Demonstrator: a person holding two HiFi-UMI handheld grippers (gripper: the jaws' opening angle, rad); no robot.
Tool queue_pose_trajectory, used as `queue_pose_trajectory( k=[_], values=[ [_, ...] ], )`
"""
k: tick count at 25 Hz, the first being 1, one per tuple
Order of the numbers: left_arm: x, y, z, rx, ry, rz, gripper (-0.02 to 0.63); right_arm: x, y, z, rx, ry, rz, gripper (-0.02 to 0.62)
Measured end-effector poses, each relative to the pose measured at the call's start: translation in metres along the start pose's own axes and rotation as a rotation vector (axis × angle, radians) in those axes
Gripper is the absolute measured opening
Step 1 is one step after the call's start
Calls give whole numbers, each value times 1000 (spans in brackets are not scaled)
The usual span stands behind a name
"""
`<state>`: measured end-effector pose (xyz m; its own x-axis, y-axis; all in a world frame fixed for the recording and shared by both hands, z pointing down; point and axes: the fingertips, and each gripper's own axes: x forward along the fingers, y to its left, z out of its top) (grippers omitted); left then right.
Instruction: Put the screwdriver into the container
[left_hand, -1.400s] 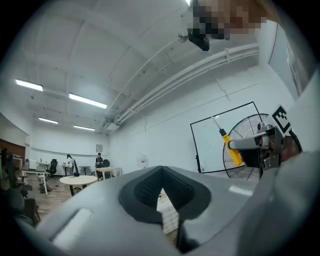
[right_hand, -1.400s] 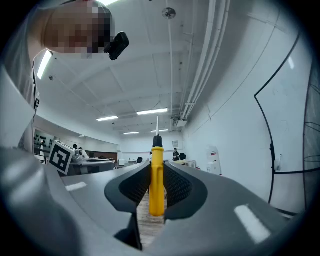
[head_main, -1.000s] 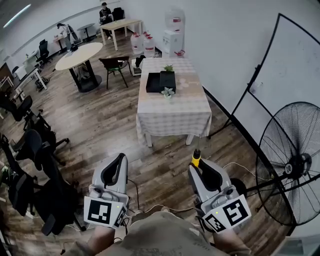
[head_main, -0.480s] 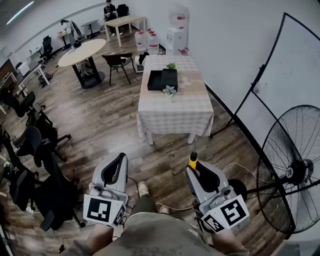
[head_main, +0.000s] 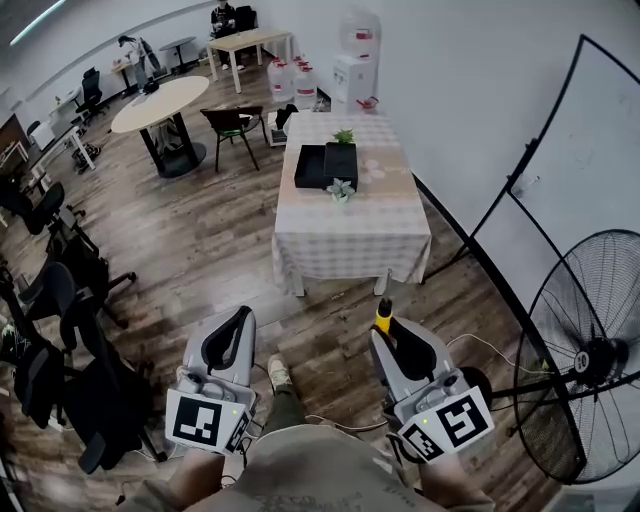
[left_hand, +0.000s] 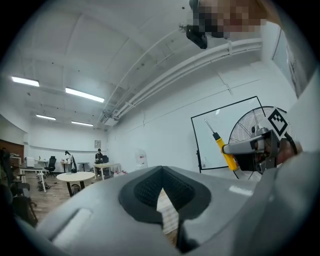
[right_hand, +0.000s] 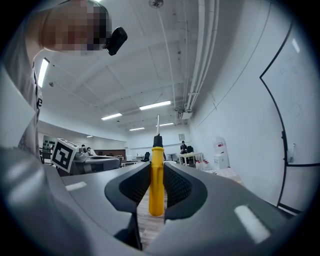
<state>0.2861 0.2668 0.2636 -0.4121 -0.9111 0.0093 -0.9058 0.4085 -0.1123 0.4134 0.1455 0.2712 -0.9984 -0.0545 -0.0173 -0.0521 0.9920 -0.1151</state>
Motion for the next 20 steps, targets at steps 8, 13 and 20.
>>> queue_pose_trajectory(
  k=[8,13,20],
  values=[
    [43,81,-6,-27,-6,49,0,88,-17,-6,-13,54,15,106],
    [95,142,-16,-30,15,39,0,163,-35,-11,-8,83,-2,106],
    [159,242,-22,-59,22,29,0,272,-48,-17,-38,134,-47,104]
  ],
)
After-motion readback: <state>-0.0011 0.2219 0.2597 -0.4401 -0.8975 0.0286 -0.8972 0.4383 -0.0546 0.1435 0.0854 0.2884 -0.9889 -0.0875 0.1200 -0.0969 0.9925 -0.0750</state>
